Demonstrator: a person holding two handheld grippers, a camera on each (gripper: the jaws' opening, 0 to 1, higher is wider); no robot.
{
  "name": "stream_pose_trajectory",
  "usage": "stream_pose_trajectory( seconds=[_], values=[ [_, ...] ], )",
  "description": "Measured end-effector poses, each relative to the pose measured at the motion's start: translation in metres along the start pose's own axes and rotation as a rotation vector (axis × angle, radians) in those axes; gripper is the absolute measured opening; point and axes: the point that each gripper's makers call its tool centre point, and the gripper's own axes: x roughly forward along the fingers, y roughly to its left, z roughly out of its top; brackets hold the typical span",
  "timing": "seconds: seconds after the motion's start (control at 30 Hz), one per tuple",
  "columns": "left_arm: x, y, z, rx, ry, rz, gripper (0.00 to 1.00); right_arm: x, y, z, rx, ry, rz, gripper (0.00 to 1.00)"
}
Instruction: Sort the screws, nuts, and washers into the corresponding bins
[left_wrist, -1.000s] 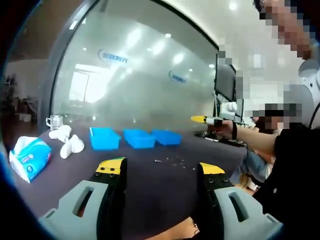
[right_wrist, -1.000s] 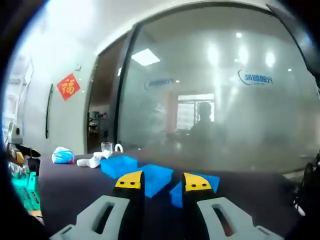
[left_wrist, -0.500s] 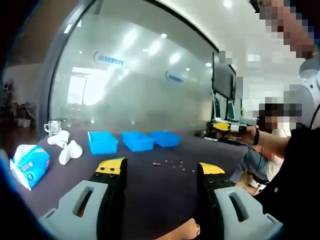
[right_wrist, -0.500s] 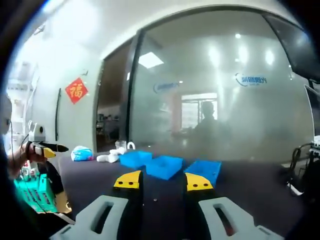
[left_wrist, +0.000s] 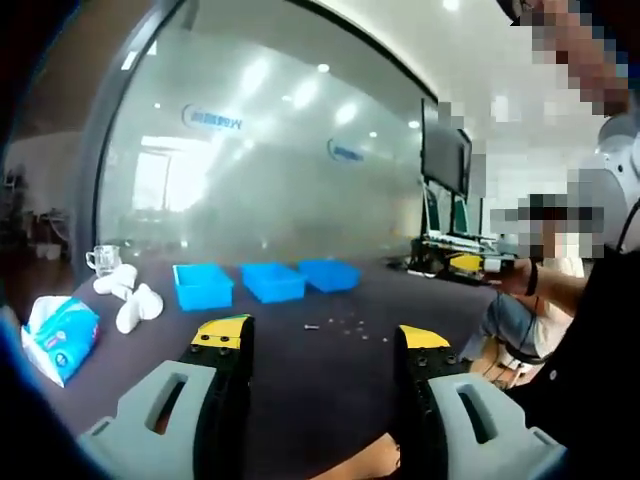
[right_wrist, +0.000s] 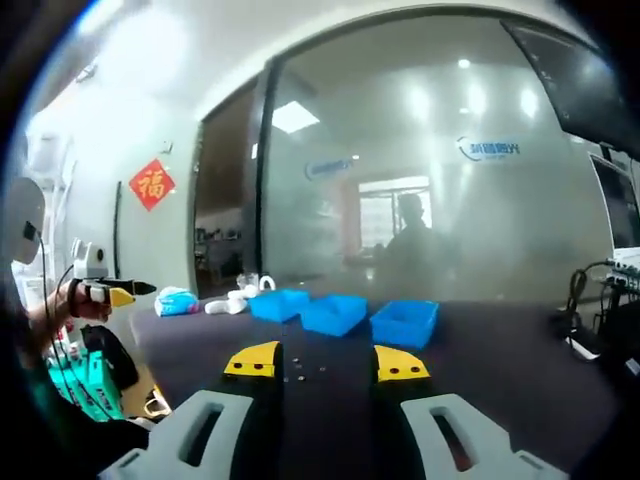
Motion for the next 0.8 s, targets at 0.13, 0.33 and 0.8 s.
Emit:
stream_pose_trajectory(
  seconds=[0.13, 0.33, 0.8],
  values=[
    [-0.001, -0.001, -0.001, 0.006, 0.006, 0.004, 0.55, 0.007, 0.015, -0.006, -0.029, 0.058, 0.086, 0.3],
    [-0.003, -0.001, -0.005, 0.01, 0.017, 0.012, 0.55, 0.017, 0.034, -0.017, -0.071, 0.161, 0.218, 0.31],
    [-0.004, 0.002, -0.02, 0.002, 0.08, 0.025, 0.55, 0.035, 0.05, -0.027, -0.14, 0.34, 0.399, 0.31]
  ],
)
